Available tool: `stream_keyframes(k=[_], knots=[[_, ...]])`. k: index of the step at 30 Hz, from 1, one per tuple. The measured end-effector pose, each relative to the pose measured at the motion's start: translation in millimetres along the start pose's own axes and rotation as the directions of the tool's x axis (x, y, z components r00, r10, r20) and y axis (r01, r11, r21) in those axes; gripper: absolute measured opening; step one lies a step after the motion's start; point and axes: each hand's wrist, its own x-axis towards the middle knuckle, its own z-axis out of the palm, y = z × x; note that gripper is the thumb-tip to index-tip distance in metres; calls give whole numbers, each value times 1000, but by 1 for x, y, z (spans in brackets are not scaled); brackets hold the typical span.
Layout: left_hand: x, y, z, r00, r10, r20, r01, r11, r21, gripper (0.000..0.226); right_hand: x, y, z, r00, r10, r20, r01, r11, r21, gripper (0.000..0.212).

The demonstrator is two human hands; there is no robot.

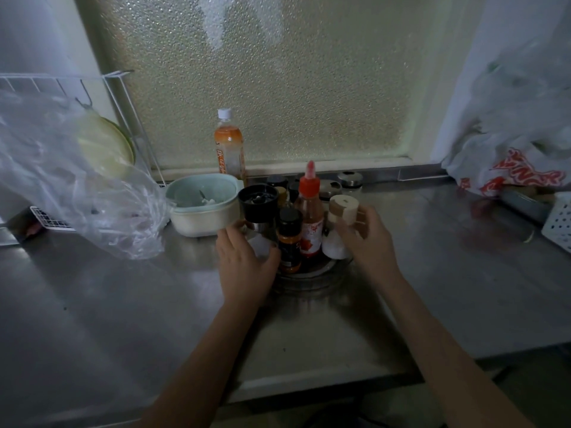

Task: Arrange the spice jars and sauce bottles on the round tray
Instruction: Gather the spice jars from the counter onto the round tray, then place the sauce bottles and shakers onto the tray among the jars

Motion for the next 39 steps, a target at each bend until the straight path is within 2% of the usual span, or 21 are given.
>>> stream_keyframes(k=[3,5,7,10,12,15,19,21,25,30,33,36,39], knots=[[0,1,-1,1000,-1,-6,1,1000,-19,55,17,-1,-6,985,19,-169,-12,999,44,21],[0,2,-1,1000,-5,-6,5,1000,-13,56,40,2,-11,965,26,-259,-22,1000,20,24],[0,3,0,1000,-5,-11,5,1000,-10,56,66,7,-12,979,68,-192,-74,997,-20,42],[1,1,1,1000,9,-19,-9,1000,10,53,98,16,-3,991,133,25,-132,989,-62,74],[1,1,1,1000,18,-22,-17,1000,21,53,110,21,7,985,141,95,-132,986,-98,77],[1,3,0,1000,15,-13,-15,1000,7,56,117,28,15,993,87,77,-77,989,-125,70],[0,5,0,1000,7,-2,-7,1000,13,59,106,30,7,999,-12,-30,8,990,-139,62],[0,6,0,1000,0,-1,0,1000,17,60,94,29,-4,989,-33,-146,15,992,-122,63],[0,5,1,1000,6,-7,-6,999,-31,59,54,11,-36,910,-91,-404,88,996,-27,60],[-1,5,0,1000,3,-3,-3,996,-90,55,-14,-23,-60,838,-162,-520,249,963,101,69],[-2,8,-4,1000,-17,3,17,994,-103,56,-34,-42,-49,866,-206,-456,287,951,115,64],[-4,11,-8,1000,-7,13,8,995,-99,57,-38,-49,-24,933,-219,-284,257,961,102,65],[-5,12,-10,1000,-7,18,8,996,-83,58,-40,-49,-1,958,-232,-166,247,966,72,62]])
